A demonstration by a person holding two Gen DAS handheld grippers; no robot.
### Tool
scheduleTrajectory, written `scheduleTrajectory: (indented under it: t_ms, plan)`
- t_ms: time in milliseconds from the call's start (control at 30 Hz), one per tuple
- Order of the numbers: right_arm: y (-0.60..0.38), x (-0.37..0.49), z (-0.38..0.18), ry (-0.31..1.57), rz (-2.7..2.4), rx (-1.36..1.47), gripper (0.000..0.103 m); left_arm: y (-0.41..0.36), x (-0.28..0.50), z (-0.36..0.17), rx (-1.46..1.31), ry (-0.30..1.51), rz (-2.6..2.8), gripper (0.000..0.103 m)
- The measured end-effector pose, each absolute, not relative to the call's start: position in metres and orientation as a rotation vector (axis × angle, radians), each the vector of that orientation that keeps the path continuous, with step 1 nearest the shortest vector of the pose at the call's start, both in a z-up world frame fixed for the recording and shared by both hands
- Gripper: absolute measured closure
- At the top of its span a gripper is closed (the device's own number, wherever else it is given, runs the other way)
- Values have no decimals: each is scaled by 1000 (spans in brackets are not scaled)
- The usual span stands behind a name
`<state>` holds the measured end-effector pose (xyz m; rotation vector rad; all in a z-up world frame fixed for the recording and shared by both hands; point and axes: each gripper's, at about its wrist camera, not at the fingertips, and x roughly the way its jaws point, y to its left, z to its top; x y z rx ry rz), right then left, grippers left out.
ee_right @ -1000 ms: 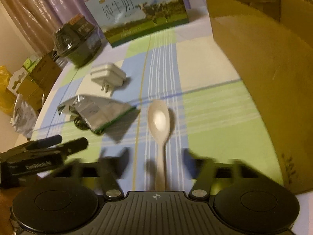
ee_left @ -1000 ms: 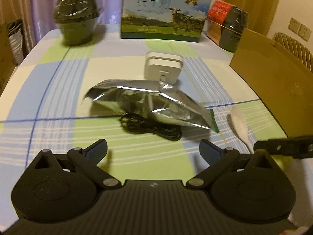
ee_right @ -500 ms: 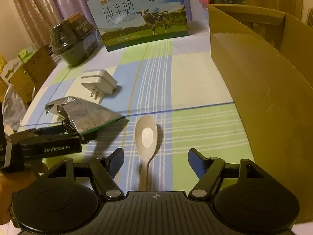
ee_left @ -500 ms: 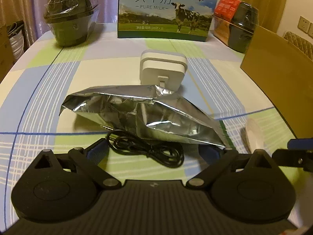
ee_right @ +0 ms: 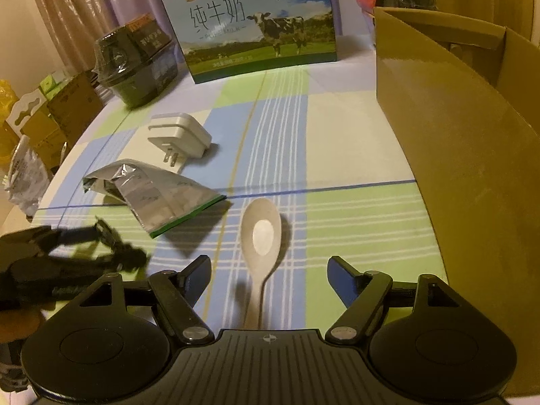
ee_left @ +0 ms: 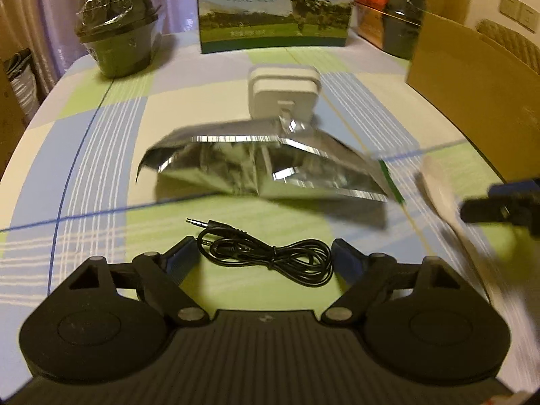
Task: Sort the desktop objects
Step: 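Grasp the black cable with the left tool while the right holds the wooden spoon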
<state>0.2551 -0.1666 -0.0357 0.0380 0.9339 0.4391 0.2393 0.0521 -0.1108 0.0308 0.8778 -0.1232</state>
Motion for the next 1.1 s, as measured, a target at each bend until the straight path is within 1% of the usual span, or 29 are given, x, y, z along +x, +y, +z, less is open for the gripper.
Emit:
scheduleTrajectory:
  t_ms: [167,267,367,433,667,700,767,833,867,933,967,1033,1067,1100]
  plan:
    - [-170,247,-32,934,449,50,30,54,210,-105,25,909,-208,20]
    - [-172,241,-30,929,460,60,29,48,189,-101,87,902,-291,20]
    - [-173,236,-29,927,464,57,28,42,177,-103,125,934,-274,19]
    - [-174,232,-28,926,464,57,27,41,173,-103,89,957,-232,16]
    - [-176,220,-30,938,463,55,23,40,166,-100,-94,947,-82,16]
    - [-176,220,-31,941,461,55,23,39,168,-100,-109,936,-75,17]
    - [-177,220,-31,940,454,54,22,33,174,-101,-100,915,-87,22]
    - [-179,222,-32,937,442,53,22,26,179,-102,-42,900,-97,33]
    - [-179,223,-33,937,437,54,21,23,181,-103,-9,897,-102,37]
    - [-181,224,-34,940,433,54,21,20,183,-103,45,892,-110,52]
    - [-181,225,-35,943,431,54,21,21,182,-103,51,891,-117,56]
    - [-181,227,-36,948,428,57,21,26,181,-102,45,895,-121,72]
    - [-181,227,-36,947,429,58,21,28,180,-101,47,899,-119,76]
    - [-180,226,-36,945,432,56,21,30,178,-100,44,903,-115,85]
